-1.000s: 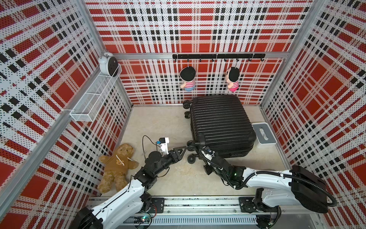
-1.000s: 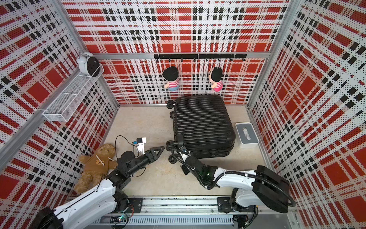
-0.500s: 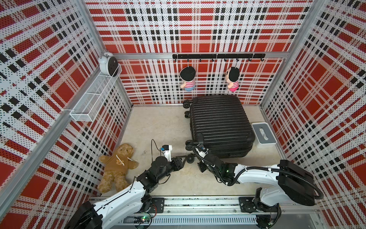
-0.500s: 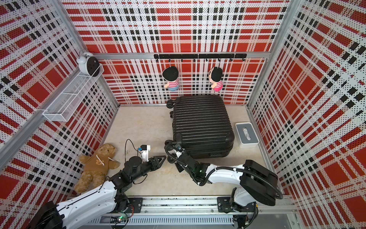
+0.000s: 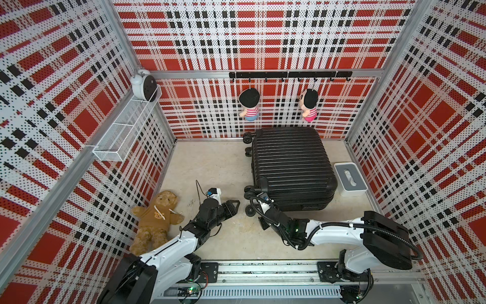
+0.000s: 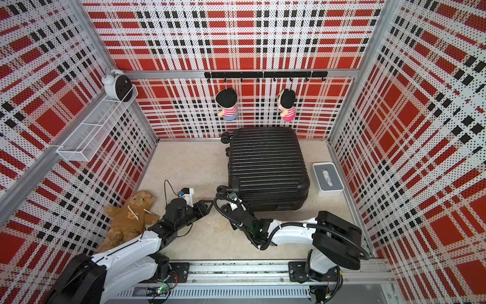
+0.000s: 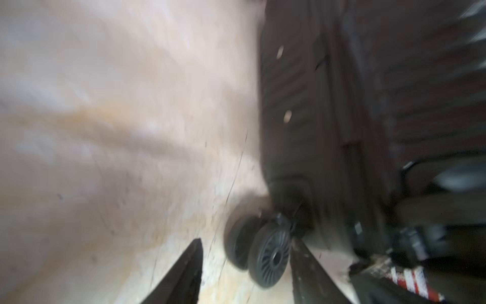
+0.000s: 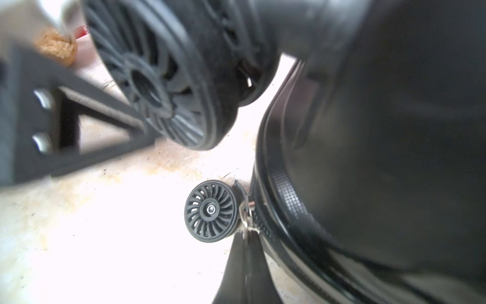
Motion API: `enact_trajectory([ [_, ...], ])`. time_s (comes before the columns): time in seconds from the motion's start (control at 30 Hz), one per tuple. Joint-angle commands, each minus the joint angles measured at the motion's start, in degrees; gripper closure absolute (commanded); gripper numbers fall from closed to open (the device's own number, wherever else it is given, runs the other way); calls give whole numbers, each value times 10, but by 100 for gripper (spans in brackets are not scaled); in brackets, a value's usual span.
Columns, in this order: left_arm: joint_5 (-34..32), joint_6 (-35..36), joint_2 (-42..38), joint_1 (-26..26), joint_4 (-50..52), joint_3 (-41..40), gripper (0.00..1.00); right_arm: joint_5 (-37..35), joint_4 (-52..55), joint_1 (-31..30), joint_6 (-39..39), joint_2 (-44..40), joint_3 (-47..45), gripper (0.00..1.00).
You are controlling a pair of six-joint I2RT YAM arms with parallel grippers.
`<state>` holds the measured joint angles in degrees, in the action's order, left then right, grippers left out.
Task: Open the suitcase zippers
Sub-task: Unzip the zipper on the suitcase.
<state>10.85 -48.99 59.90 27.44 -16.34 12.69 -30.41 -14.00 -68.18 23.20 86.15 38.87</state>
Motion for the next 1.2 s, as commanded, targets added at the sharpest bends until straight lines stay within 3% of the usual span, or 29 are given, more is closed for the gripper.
enact_trajectory([
  [0.0,41,9,25,40,-32,11,37,1,-9,-27,44,7,22,100],
  [0.07,33,9,45,62,-47,11,33,-25,-11,-36,67,11,23,100],
  [0.17,30,17,94,66,-66,10,38,-44,-11,-47,103,16,30,100],
  [0.53,25,-3,177,120,-176,-14,43,-44,-11,-93,103,57,47,100],
  [0.57,25,-6,180,123,-186,-20,43,-104,-59,-94,153,57,46,100],
  [0.73,29,-18,194,126,-232,-45,47,-144,-61,-99,204,51,32,100],
  [0.97,33,-26,105,107,-199,-61,44,-178,-103,-101,255,17,-20,100],
  [1.17,47,-27,-47,32,-87,-65,38,-180,-109,-102,270,10,-34,100],
])
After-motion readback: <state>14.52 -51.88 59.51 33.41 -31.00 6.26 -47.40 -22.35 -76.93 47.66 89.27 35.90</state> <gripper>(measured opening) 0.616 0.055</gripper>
